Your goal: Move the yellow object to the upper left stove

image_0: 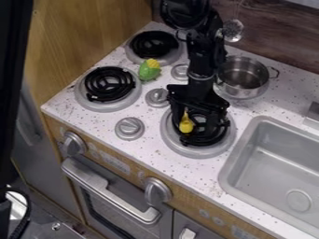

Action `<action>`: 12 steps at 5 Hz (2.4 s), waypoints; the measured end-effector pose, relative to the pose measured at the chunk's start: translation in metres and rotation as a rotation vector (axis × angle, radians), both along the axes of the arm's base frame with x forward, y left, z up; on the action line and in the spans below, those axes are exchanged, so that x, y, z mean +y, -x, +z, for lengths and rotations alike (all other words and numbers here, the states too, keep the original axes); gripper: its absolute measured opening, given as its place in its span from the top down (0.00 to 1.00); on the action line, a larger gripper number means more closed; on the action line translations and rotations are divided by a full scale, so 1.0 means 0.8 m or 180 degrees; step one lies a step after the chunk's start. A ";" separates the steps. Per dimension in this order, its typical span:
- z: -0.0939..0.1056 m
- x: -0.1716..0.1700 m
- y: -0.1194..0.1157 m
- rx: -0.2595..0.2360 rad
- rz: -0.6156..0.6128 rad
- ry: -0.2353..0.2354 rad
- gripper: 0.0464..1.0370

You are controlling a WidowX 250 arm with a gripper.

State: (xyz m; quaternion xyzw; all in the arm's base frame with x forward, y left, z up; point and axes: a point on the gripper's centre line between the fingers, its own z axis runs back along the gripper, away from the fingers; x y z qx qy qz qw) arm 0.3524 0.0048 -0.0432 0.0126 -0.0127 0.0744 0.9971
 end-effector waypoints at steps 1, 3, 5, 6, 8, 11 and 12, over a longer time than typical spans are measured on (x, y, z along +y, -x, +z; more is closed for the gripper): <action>-0.009 0.004 0.003 0.0126 0.0037 -0.0026 0.04; -0.015 0.014 0.005 0.0217 0.0074 -0.0076 0.04; -0.014 0.019 0.007 0.0249 0.0127 -0.0167 0.04; 0.000 0.011 0.013 0.0343 0.0363 -0.0157 0.04; 0.028 -0.020 0.015 0.0535 0.1831 0.0205 0.04; 0.025 0.015 -0.018 0.0052 0.3343 0.0189 0.04; 0.021 0.023 -0.023 -0.0046 0.3370 0.0108 0.04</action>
